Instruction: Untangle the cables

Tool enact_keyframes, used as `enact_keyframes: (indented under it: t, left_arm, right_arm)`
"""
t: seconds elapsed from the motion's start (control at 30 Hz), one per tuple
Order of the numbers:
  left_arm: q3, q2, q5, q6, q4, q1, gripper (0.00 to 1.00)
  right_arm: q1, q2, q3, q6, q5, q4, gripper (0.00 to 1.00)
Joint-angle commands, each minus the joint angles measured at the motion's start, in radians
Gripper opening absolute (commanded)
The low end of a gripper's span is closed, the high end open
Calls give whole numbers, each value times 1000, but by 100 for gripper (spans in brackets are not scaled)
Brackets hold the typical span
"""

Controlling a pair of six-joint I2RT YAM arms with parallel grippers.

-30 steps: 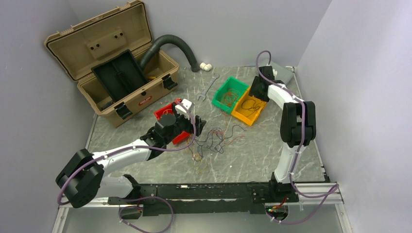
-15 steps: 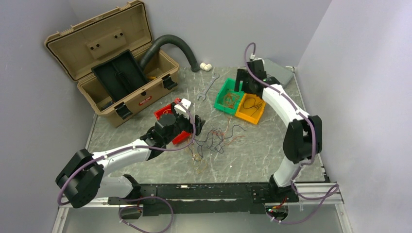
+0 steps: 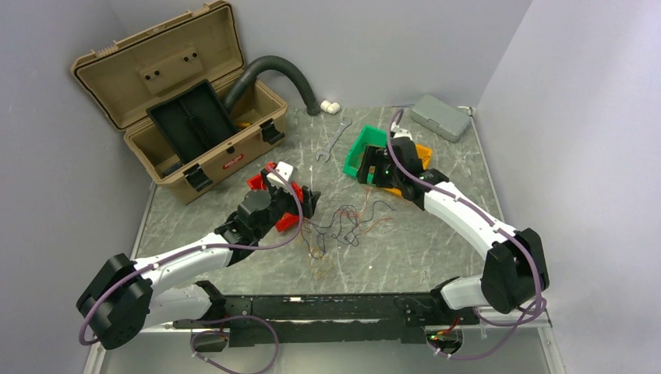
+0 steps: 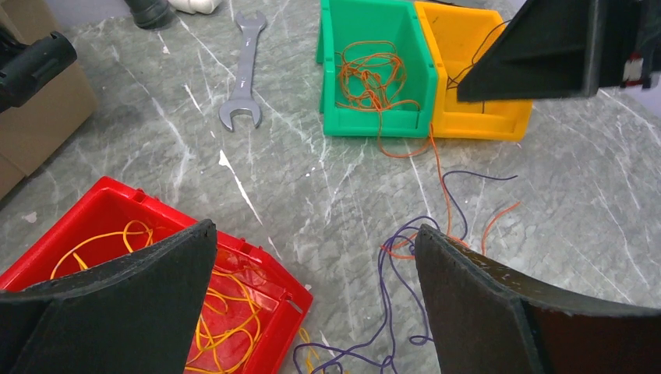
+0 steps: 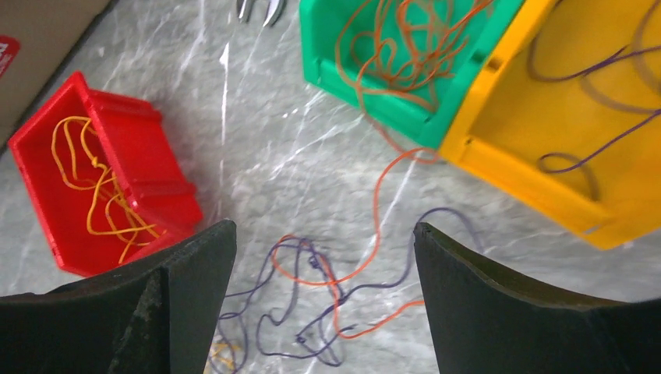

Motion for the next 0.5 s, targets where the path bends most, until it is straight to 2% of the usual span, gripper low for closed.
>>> enact_keyframes:
  t: [0.0, 0.27, 0.37, 0.47]
  left_arm:
    - [16, -11, -11, 16, 28, 3, 100]
    - [15, -12, 2, 39, 37, 3, 100]
    - [51, 12, 8, 43, -9, 4, 99]
    - [39, 14, 28, 47, 15, 2, 100]
  right_arm:
    - [25, -18, -68, 155, 7, 151, 85]
    - [39, -7, -208, 303, -25, 313, 80]
    - [53, 33, -219, 319, -29, 352, 80]
    - [68, 76, -214, 335, -36, 370, 79]
